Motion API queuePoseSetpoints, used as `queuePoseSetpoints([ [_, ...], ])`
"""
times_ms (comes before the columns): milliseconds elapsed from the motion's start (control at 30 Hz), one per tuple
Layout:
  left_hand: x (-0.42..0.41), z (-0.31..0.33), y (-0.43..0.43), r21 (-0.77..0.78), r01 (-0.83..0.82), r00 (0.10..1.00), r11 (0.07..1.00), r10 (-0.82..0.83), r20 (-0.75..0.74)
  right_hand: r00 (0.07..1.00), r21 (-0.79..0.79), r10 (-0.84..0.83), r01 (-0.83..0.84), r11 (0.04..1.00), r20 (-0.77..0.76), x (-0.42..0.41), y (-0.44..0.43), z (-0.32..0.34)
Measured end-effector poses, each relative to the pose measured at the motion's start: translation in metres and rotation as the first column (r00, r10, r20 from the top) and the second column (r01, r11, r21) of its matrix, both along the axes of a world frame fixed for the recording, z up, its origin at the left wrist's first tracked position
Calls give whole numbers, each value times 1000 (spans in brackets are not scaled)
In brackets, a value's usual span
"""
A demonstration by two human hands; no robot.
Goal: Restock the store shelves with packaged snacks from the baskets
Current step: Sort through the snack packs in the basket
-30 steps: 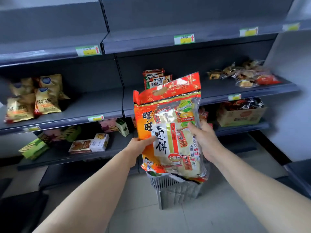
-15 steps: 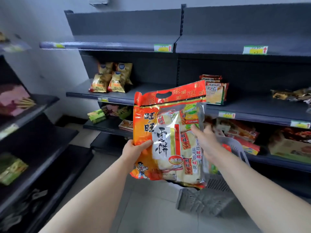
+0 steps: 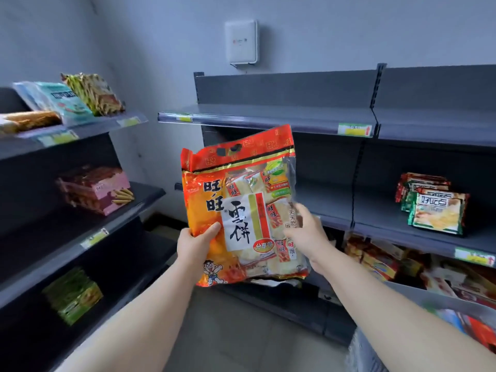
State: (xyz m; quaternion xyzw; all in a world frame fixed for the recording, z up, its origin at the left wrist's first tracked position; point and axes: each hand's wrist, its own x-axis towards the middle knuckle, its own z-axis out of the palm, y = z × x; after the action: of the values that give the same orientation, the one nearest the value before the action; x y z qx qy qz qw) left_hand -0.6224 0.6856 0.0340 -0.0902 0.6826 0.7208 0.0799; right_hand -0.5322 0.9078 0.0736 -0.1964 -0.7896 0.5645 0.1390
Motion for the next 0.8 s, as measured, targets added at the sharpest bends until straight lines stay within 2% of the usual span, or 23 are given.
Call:
queuePoseSetpoints([
  [100, -44, 33, -26, 6, -30, 998, 1000, 30, -58, 999, 62, -5, 8, 998, -50, -53, -28, 15],
  [300, -128, 105, -53, 1, -50, 980, 999, 49, -195, 977, -90, -66, 49, 995, -201, -133, -54, 60],
  [433, -189, 154, -48, 18, -45, 955, 999, 48, -291, 951, -116, -79, 46, 992, -300, -192, -54, 101],
  [600, -265, 199, -19, -2, -28, 917, 1000, 25, -399, 920, -18, -123, 125, 992, -371, -275, -33, 138],
  [800, -365, 253, 16, -32, -95, 876, 995, 69, -477, 910, 6, -116, 129, 992, -399, -373, -1, 193],
])
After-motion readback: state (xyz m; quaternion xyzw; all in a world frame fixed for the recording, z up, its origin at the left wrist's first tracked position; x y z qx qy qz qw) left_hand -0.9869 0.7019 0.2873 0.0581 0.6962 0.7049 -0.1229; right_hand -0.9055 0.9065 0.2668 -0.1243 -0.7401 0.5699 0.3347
